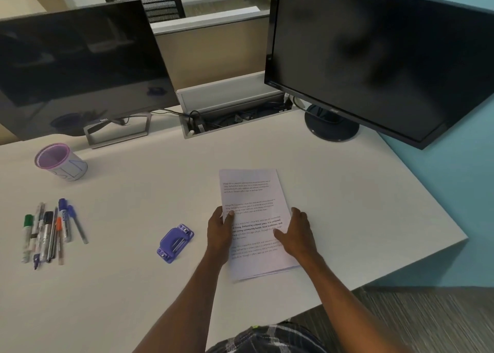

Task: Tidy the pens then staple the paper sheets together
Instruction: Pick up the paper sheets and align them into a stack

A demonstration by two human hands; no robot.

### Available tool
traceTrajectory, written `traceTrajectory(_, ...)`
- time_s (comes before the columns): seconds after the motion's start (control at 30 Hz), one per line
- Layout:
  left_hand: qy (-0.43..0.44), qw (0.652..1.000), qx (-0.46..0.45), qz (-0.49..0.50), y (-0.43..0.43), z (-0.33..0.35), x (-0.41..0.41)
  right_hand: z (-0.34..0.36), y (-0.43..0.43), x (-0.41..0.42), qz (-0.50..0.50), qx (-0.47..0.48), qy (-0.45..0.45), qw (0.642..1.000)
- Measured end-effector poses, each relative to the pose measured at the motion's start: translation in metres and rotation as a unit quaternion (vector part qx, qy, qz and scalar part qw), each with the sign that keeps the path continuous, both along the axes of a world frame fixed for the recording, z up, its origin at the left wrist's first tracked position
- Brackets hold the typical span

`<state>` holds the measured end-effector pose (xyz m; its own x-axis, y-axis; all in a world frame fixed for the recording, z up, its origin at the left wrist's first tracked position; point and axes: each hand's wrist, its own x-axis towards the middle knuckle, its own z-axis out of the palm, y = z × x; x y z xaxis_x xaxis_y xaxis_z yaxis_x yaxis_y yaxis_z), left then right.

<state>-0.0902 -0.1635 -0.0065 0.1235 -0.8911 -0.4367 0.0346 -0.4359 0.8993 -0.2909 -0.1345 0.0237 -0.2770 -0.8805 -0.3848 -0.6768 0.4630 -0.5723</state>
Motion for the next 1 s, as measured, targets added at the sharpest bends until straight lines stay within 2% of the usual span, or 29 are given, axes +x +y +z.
traceTrajectory(0.1,0.035,0.999,-0.011,-0.007,-0.003,0.007,0.002,0.002,-0.010,-0.015,-0.029,-0.016,-0.029,0.999)
traceTrajectory(0.17,0.079,0.996,-0.028,-0.023,-0.007,0.016,0.004,0.008,-0.019,-0.026,-0.083,-0.024,-0.122,0.989)
traceTrajectory(0.23,0.116,0.991,-0.053,-0.051,-0.013,0.028,0.005,0.019,-0.029,-0.037,-0.118,-0.029,-0.258,0.958)
traceTrajectory(0.3,0.139,0.984,-0.076,-0.076,-0.020,0.041,0.006,0.032,-0.037,-0.046,-0.102,-0.033,-0.379,0.919)
traceTrajectory(0.4,0.143,0.979,-0.102,-0.101,-0.031,0.063,0.004,0.051,-0.044,-0.050,-0.060,-0.054,-0.462,0.883)
traceTrajectory(0.47,0.128,0.978,-0.117,-0.119,-0.038,0.079,0.002,0.060,-0.049,-0.049,-0.058,-0.077,-0.456,0.885)
traceTrajectory(0.6,0.092,0.973,-0.150,-0.146,-0.050,0.111,0.001,0.070,-0.056,-0.043,-0.076,-0.151,-0.388,0.906)
traceTrajectory(0.73,0.088,0.967,-0.178,-0.163,-0.058,0.126,0.005,0.073,-0.054,-0.033,-0.092,-0.205,-0.370,0.902)
traceTrajectory(1.0,0.088,0.966,-0.171,-0.170,-0.059,0.126,0.012,0.075,-0.047,-0.027,-0.070,-0.217,-0.374,0.899)
